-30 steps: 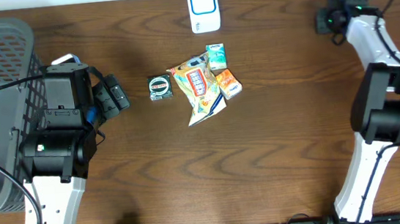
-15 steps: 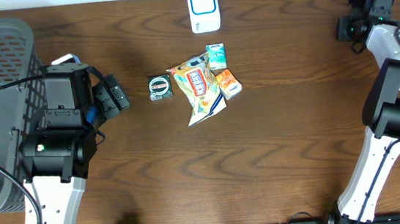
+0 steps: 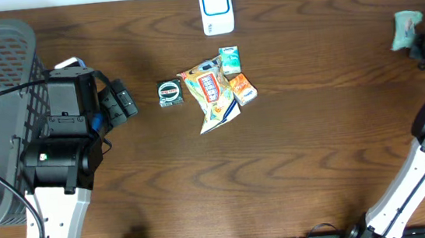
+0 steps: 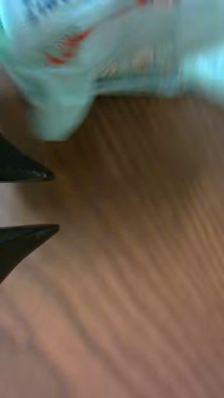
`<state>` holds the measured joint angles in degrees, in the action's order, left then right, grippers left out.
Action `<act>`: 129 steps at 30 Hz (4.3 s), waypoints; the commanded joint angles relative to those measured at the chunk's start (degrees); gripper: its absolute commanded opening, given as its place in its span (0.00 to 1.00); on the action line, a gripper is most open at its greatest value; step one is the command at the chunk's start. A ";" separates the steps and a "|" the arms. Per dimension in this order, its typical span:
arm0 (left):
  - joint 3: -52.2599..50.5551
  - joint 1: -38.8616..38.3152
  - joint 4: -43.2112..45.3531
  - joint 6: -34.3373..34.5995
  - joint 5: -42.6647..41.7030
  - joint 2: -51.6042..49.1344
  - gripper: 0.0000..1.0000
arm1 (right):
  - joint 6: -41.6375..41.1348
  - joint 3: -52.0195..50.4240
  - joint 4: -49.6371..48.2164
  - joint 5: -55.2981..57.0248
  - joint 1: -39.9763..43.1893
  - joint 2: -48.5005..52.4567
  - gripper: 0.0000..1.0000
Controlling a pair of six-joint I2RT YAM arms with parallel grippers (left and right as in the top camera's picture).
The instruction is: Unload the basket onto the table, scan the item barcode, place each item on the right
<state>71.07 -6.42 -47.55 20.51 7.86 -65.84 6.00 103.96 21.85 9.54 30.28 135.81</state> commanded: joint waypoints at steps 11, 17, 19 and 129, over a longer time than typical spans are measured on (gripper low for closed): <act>0.13 0.24 0.00 -0.76 0.35 0.26 0.98 | -5.31 0.17 -1.62 -18.99 -7.58 -11.72 0.24; 0.13 0.24 0.00 -0.76 0.35 0.26 0.98 | -5.14 0.17 -4.11 -16.90 -8.50 -5.11 0.22; 0.13 0.24 0.00 -0.76 0.35 0.26 0.98 | -5.11 0.17 -5.51 -14.73 -8.09 -3.08 0.23; 0.13 0.24 0.00 -0.76 0.35 0.26 0.98 | -14.08 -18.60 19.69 5.14 -51.76 -13.20 0.31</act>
<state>71.07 -6.42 -47.55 20.51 7.86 -65.84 -8.12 87.42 42.06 14.31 -21.04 122.41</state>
